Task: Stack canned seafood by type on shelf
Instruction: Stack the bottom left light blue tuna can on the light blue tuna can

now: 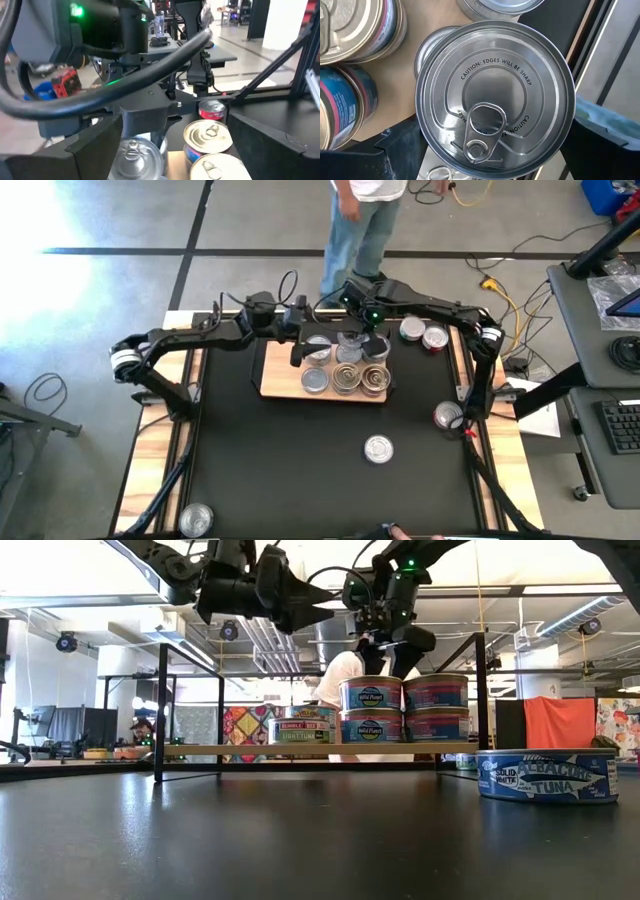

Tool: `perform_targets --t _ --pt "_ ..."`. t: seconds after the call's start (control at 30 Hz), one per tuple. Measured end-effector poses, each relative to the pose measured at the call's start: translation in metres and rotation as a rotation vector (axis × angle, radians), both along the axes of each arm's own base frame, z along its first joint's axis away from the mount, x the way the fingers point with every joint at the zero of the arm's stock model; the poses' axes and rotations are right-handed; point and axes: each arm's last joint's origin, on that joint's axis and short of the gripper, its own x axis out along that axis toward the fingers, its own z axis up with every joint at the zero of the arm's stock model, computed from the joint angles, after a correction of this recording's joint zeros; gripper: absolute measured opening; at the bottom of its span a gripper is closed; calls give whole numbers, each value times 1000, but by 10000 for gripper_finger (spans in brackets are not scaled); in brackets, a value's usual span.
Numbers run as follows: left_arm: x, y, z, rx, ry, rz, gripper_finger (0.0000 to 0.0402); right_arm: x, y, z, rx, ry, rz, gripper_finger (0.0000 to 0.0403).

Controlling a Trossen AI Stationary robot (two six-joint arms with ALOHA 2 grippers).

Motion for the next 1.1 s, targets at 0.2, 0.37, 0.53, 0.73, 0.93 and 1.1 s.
perform_targets --t 0.2,0.37,0.53,0.73,0.93,1.1 --pt "1 0 -2 81 2 -7 345 5 1 -8 7 15 20 370" --pt "7 3 -15 22 41 -3 345 10 -1 -19 23 36 38 370" --pt "11 5 -22 12 63 -3 345 10 -1 -17 16 28 45 370" --pt "14 5 -28 90 70 -12 345 11 -2 -18 -13 24 118 370" --pt "20 9 -44 89 112 -15 345 10 -1 -24 5 33 116 370" --pt "21 9 -48 43 124 -12 345 7 1 -38 56 54 94 370"
